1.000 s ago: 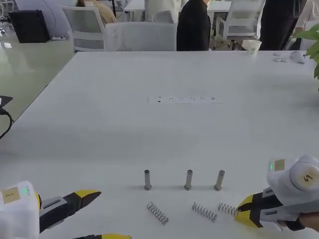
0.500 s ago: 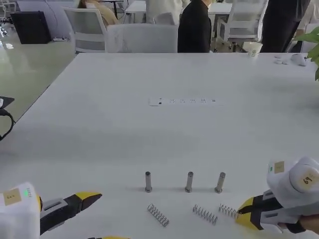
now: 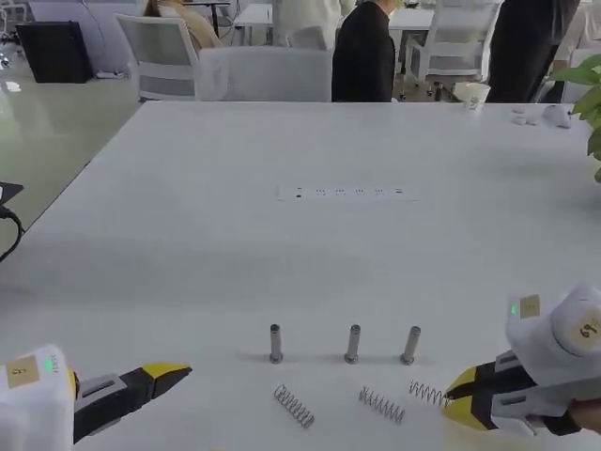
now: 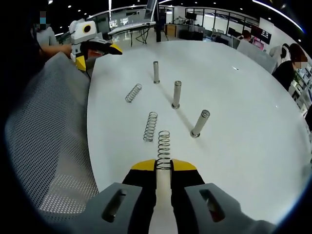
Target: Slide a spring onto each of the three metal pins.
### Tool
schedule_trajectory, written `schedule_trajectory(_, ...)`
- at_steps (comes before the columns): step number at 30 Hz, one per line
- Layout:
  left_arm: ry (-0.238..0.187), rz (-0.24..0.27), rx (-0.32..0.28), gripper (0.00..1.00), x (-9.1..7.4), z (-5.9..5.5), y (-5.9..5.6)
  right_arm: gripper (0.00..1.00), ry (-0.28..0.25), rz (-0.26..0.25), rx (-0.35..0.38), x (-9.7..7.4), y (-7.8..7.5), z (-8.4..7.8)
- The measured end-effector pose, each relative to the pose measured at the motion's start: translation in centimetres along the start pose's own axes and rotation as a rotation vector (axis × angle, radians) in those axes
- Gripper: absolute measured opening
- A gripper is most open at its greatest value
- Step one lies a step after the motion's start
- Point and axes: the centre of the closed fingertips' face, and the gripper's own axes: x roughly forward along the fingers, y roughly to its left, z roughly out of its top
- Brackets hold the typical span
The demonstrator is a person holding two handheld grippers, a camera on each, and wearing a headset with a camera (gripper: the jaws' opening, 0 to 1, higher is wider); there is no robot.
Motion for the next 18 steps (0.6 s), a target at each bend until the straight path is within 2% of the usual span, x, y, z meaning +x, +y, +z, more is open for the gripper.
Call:
schedule_trajectory(8,-0.007,-0.014,0.020,0.64,0.3,0.8,-0.4,0.07,-0.014,0.033,-0.059,-0.6,0.9,2.8)
schedule_trajectory(18,-0.014,-0.053,0.057,0.62,1.1,1.9,-1.3,0.07,-0.015,0.079,-0.145,-0.2,2.3,5.9)
